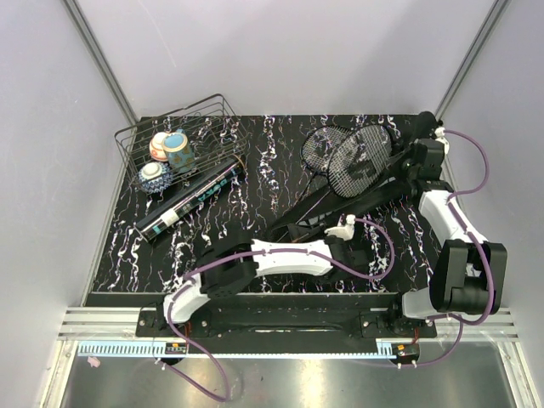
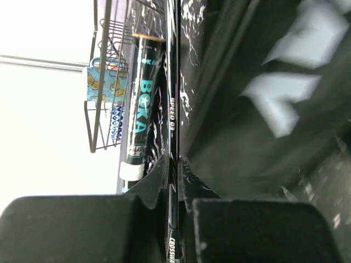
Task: Pack up the badminton gear
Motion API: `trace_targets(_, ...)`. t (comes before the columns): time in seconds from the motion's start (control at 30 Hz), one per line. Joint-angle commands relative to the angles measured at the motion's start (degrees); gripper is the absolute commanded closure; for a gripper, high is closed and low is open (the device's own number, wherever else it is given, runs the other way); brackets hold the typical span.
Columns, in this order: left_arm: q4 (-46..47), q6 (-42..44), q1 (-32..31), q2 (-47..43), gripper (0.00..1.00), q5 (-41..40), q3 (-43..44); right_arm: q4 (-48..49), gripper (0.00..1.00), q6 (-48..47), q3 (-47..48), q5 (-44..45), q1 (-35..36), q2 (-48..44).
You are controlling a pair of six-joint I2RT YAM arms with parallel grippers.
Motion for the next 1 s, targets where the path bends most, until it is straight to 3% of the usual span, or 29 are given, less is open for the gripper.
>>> trace_targets(0.0,-19.14,-19.13,0.48,5.97,1.0,-15.35,7.91,4.33,1.0,2.51,-0.36,-8.31,1.28,0.35)
trace_targets(0.2,-18.97,-18.97,-0.22,7.83,1.0,-19.4,6.51,8.28,1.0,-0.29,-1.85,-10.24,1.28,-0.52)
trace_targets(0.43,-16.53,-21.0,-0.66,0.63,1.0,-17.84,-5.26,10.14,1.0,-5.13,-2.12,-12.35,1.28,-0.26)
trace_targets(0.47,-13.98,-18.99,-0.75,-0.34,1.0,-16.52,-6.58,10.22,1.0,-5.31,-2.03,-12.79,1.28,0.09)
trace_targets(0.5,-8.56,-5.05,-0.84,-1.83,1.0,-14.15,-8.6,10.4,1.0,-5.31,-1.94,-13.14,1.28,0.0)
trace_targets(0.53,14.03,6.75,-0.84,-8.11,1.0,-4.04,-16.36,10.57,1.0,-5.22,-1.85,-13.93,1.28,0.0)
trace_targets(0.6,36.82,22.29,-0.84,-21.01,1.0,9.89,-24.75,10.49,1.0,-5.05,-2.03,-14.11,1.28,0.0)
trace_targets(0.63,37.28,21.73,-0.58,-23.18,1.0,14.39,-26.7,10.4,1.0,-5.31,-1.94,-14.03,1.28,-0.09)
trace_targets(0.73,33.25,21.72,1.44,-24.26,1.0,16.88,-23.14,10.05,1.0,-5.66,-2.03,-14.2,1.37,-0.26)
trace_targets(0.97,34.21,29.37,1.97,-23.38,1.0,26.99,-22.16,13.21,1.0,-6.01,-3.17,-17.37,1.28,-0.96)
